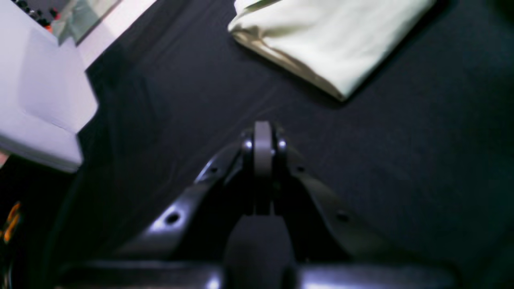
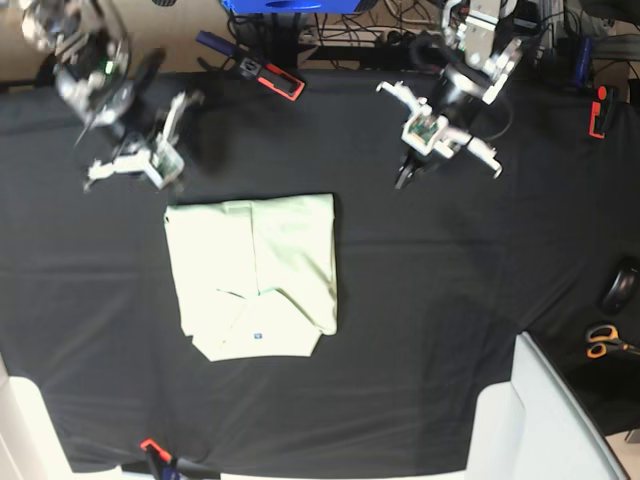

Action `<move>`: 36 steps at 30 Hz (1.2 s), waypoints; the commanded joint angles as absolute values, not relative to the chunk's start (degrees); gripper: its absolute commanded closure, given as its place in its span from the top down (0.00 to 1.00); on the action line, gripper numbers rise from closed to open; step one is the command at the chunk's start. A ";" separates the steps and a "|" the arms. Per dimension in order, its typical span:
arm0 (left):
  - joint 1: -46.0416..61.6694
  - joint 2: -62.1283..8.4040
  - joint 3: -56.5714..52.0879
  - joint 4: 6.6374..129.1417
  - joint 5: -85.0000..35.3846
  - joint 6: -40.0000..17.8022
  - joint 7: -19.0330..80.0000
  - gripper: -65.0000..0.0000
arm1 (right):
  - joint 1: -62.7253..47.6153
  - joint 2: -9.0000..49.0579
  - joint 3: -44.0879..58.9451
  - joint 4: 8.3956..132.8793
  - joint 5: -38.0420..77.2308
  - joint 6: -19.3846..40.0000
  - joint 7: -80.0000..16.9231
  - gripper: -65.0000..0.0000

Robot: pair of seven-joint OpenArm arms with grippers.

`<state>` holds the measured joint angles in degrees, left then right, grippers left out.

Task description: Fold the T-shirt properly

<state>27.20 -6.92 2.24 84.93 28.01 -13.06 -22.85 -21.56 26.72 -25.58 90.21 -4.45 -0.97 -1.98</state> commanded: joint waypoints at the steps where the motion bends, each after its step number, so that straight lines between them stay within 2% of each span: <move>1: 28.70 -7.08 1.19 85.93 27.38 -12.35 -24.48 0.00 | -23.25 26.42 -22.64 92.79 -5.32 -2.15 0.40 0.00; 7: 34.51 -7.34 -3.82 85.93 27.47 -12.35 -30.99 0.00 | -35.38 23.78 -12.70 100.00 -6.02 -1.80 1.98 0.00; 16: 44.88 -8.48 -4.97 85.93 27.56 -12.35 -32.57 0.00 | -52.09 22.90 -10.07 103.69 -5.67 -1.89 1.01 0.00; 19: 48.84 -8.40 -4.79 84.88 27.56 -12.35 -32.31 0.00 | -56.66 18.86 -9.45 103.96 -5.67 -1.89 -3.38 0.00; 23: 51.65 -8.31 -4.79 79.16 27.65 -12.35 -32.31 0.00 | -58.07 14.81 -10.24 102.46 -5.67 -1.89 -15.69 0.00; 28: 47.60 -8.04 -5.23 64.31 27.56 -12.35 -31.96 0.00 | -50.15 11.56 -10.15 89.10 -5.67 -1.89 -21.05 0.00; 32: 40.04 -7.16 -4.97 51.12 27.65 -12.35 -22.37 0.00 | -40.04 11.38 -10.07 70.99 -5.67 -1.89 -24.75 0.00; 36: 31.16 -6.90 -5.23 36.44 27.56 -12.35 -18.51 0.00 | -30.64 10.33 -10.07 48.84 -5.76 -1.89 -23.60 0.00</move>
<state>30.17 -6.33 -5.08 36.14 27.77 -12.36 -18.20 -30.15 10.17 -10.00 48.38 -5.69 -2.00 -23.99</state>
